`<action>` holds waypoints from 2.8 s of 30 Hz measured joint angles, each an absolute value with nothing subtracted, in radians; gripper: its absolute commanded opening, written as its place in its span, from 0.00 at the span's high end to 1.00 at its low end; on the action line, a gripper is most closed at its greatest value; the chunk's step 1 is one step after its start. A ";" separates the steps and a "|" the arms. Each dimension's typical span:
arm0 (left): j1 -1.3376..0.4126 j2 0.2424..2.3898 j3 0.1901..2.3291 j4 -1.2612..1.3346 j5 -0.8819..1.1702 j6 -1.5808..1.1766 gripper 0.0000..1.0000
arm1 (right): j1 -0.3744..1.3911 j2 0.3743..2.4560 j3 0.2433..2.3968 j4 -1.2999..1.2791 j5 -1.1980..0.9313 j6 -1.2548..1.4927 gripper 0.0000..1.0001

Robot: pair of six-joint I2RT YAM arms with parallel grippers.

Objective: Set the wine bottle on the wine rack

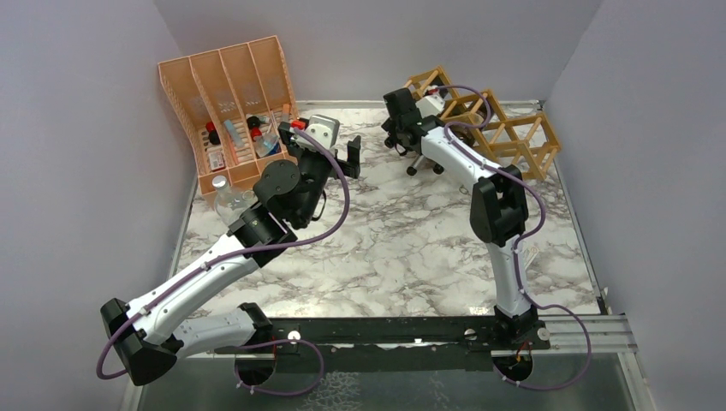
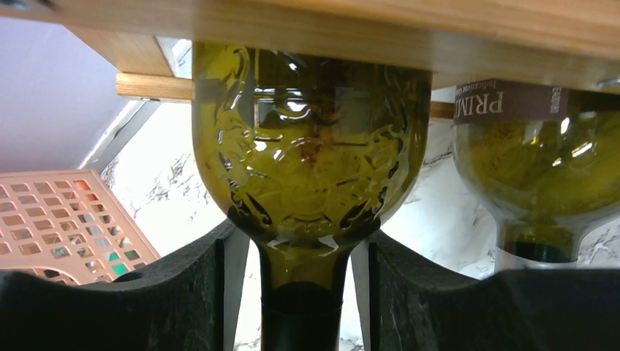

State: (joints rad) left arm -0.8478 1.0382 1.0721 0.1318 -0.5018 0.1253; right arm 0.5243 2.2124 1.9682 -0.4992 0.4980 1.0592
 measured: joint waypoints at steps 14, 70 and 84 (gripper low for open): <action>-0.848 1.044 1.073 0.131 -0.501 0.131 0.01 | 0.511 2.212 1.968 -0.437 0.568 0.974 0.36; -0.848 0.736 1.105 0.009 -0.577 0.075 0.01 | 0.996 1.965 1.561 0.258 -0.161 0.217 0.24; -0.848 0.720 1.105 0.009 -0.605 0.091 0.01 | 1.023 2.101 1.700 0.408 -0.096 0.083 0.52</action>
State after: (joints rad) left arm -0.8478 0.7200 1.1049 0.0093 -0.6048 0.0906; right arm 1.0225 2.1006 1.6997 0.4076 -0.0963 0.0830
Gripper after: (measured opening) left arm 0.989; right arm 0.575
